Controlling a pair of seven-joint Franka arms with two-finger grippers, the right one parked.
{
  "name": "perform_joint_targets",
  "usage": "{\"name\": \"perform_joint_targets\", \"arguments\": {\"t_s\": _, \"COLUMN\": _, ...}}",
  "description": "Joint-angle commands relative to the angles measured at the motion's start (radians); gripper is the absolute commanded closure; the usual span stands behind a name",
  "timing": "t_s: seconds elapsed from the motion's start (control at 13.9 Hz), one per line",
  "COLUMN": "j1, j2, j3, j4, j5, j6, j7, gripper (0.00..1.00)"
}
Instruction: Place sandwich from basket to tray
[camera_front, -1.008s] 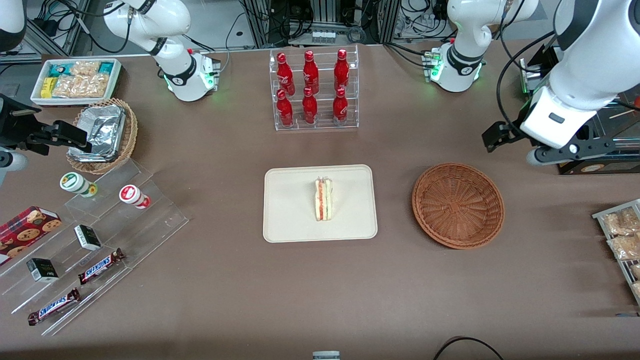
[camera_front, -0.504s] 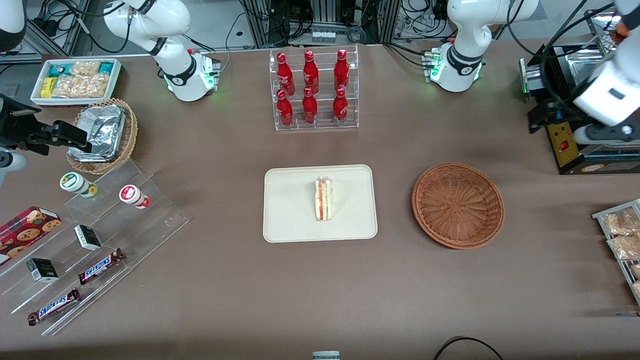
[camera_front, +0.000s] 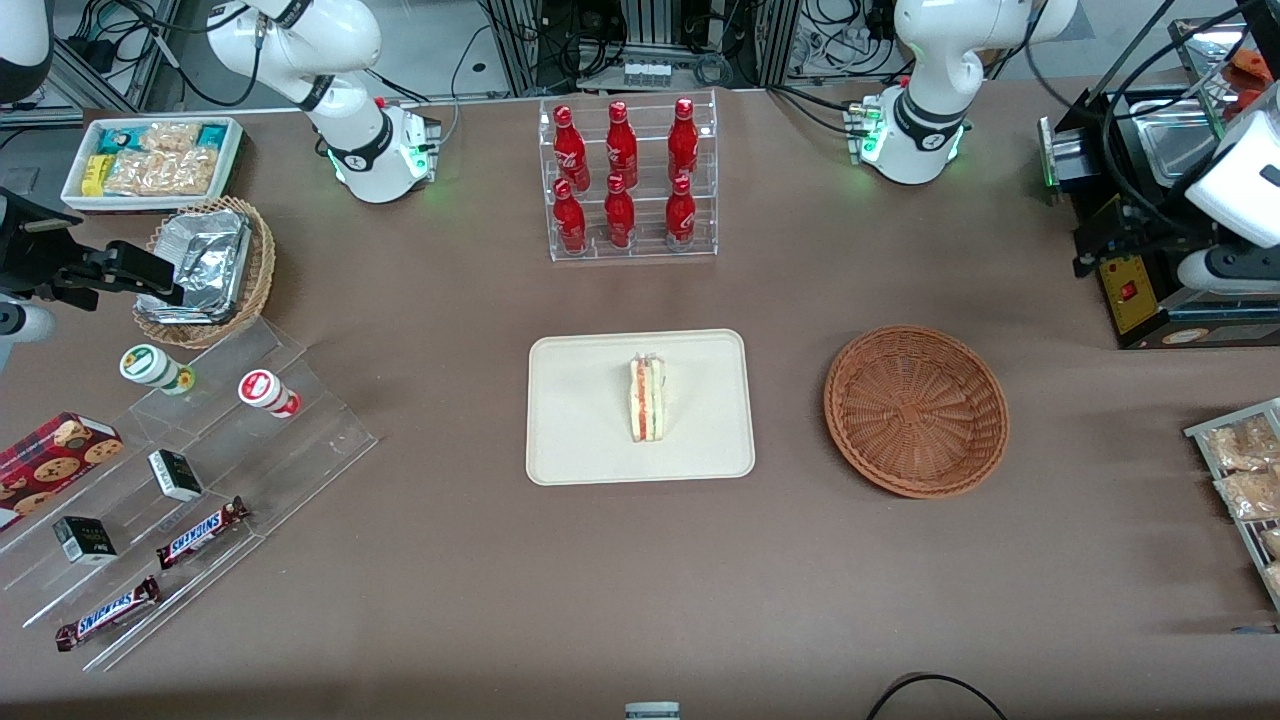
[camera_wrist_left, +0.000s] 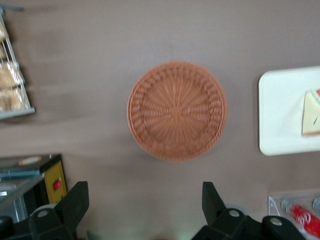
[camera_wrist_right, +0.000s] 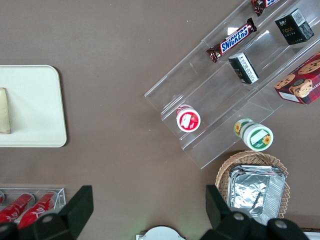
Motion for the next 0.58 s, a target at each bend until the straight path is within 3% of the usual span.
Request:
{"name": "perform_joint_targets", "arguments": {"t_s": 0.0, "j1": 0.018, "j2": 0.027, "j3": -0.018, "j4": 0.040, "j5": 0.004, "j6": -0.007, "j7": 0.012, "gripper": 0.00}}
{"name": "perform_joint_targets", "arguments": {"t_s": 0.5, "j1": 0.018, "j2": 0.018, "j3": -0.010, "j4": 0.023, "j5": -0.001, "j6": -0.035, "j7": -0.006, "gripper": 0.00}}
